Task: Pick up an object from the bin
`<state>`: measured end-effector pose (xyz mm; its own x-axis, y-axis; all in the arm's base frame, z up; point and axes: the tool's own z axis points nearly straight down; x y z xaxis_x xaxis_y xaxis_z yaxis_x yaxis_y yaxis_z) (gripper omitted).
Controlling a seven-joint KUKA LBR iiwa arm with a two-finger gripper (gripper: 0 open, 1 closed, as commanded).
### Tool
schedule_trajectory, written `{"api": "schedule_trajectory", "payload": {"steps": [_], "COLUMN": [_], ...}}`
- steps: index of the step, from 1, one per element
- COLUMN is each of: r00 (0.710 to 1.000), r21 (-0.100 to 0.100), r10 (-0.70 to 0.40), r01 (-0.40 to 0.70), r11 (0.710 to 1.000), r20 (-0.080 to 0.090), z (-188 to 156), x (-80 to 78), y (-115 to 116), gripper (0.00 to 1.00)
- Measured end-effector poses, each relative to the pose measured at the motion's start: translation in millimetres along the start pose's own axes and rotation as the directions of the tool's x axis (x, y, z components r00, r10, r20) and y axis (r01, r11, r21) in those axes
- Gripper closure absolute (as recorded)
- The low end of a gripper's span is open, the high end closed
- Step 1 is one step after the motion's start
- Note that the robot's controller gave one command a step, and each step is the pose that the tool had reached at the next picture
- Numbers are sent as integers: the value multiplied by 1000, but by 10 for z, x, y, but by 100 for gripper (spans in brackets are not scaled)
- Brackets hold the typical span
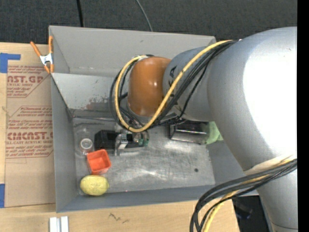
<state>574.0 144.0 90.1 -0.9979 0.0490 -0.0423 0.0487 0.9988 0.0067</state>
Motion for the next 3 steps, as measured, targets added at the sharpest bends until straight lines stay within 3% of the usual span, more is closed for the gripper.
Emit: {"api": "schedule_trajectory", "payload": {"steps": [2, 3], "r00": [1000, 999], "r21": [2, 6], "r10": [-1, -2], "r01": [1, 2], "r11": [1000, 1000], "r20": [-14, -35], "z": [-27, -61], "x": [-32, 6], "y": [3, 1], "gripper": [100, 100]}}
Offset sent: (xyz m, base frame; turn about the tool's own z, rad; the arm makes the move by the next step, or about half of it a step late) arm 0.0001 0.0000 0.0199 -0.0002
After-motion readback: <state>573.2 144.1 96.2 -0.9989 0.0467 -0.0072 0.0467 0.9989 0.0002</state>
